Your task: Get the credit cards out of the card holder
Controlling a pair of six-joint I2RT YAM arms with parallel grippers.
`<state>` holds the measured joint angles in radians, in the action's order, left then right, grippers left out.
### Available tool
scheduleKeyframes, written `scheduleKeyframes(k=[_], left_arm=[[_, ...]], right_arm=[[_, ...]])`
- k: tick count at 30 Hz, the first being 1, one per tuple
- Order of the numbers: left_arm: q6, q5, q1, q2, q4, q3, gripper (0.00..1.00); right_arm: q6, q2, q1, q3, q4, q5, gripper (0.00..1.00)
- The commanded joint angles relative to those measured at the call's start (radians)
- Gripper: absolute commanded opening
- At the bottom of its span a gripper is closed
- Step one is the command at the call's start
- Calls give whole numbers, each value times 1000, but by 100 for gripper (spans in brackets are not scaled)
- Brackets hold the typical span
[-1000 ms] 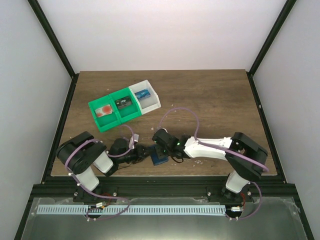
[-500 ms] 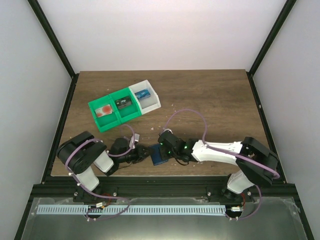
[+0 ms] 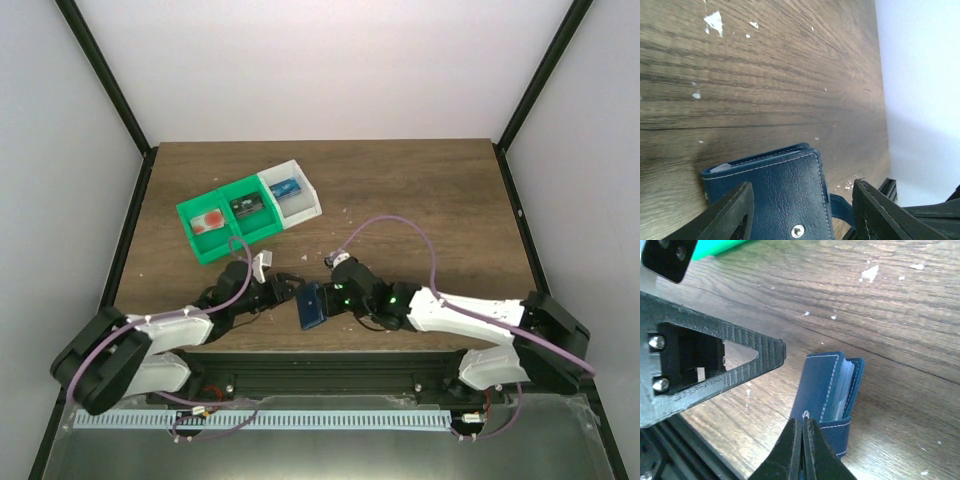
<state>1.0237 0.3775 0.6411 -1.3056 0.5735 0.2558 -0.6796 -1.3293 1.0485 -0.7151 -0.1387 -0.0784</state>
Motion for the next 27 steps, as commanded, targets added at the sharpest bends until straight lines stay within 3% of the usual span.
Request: scheduleKeyframes(k=[1, 5, 11, 15, 27], left_arm=[[-87, -86, -1, 120, -259, 7, 58], [-95, -47, -2, 194, -299, -10, 64], [-10, 56, -2, 280, -181, -92, 67], [2, 51, -2, 326, -179, -116, 68], [-29, 26, -1, 295, -199, -134, 59]], right_arm=[[-21, 73, -1, 36, 99, 61, 0], [-40, 116, -1, 76, 159, 81, 0], [-37, 94, -2, 70, 176, 104, 0], [-40, 98, -5, 86, 234, 139, 0], [-45, 88, -12, 85, 179, 83, 0]])
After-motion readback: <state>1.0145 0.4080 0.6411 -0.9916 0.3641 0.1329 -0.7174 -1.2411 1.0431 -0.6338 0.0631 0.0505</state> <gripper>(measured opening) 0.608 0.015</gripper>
